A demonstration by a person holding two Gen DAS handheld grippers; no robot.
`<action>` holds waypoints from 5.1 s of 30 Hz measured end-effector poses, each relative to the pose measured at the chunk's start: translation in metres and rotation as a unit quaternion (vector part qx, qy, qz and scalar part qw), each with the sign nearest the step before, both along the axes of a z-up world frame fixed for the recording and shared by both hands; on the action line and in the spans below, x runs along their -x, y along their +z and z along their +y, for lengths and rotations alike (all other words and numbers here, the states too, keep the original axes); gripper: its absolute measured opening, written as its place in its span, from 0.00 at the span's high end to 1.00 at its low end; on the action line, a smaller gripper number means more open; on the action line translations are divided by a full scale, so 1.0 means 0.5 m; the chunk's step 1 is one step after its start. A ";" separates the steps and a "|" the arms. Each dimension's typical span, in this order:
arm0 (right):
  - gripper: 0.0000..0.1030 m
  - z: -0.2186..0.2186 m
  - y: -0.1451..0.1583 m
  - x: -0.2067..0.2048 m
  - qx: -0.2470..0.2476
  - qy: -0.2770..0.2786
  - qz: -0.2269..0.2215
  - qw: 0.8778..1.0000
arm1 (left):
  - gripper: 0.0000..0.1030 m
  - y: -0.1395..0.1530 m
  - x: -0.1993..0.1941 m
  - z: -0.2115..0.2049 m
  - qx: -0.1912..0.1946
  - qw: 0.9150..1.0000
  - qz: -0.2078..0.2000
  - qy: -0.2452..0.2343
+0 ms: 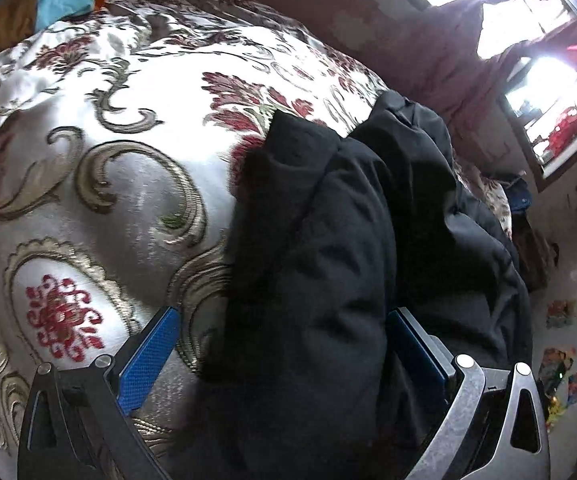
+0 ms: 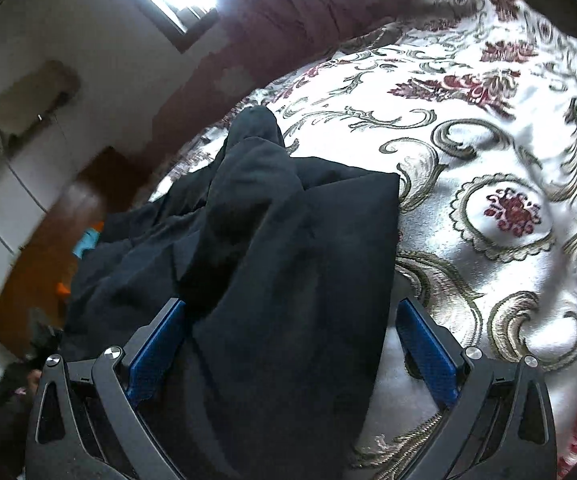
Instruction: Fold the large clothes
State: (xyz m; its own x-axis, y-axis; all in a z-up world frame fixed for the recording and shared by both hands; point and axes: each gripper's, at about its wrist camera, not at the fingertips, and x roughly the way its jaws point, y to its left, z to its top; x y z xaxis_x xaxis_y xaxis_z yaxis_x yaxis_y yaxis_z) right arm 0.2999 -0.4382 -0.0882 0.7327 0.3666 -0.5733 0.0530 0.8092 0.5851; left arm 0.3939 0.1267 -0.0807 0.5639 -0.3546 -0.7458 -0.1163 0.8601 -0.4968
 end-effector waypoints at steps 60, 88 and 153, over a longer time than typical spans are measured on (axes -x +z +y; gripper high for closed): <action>0.82 -0.027 0.369 0.135 0.204 -0.145 -0.153 0.956 | 0.82 0.297 0.016 -0.340 0.012 0.977 -0.157 -0.143; 0.01 -0.065 0.232 0.144 0.227 -0.214 0.006 0.950 | 0.12 0.167 0.016 -0.380 -0.115 0.990 -0.078 -0.039; 0.01 0.280 0.438 0.641 0.350 -0.201 -0.211 0.890 | 0.00 0.372 0.575 -0.492 -0.232 0.920 -0.307 -0.068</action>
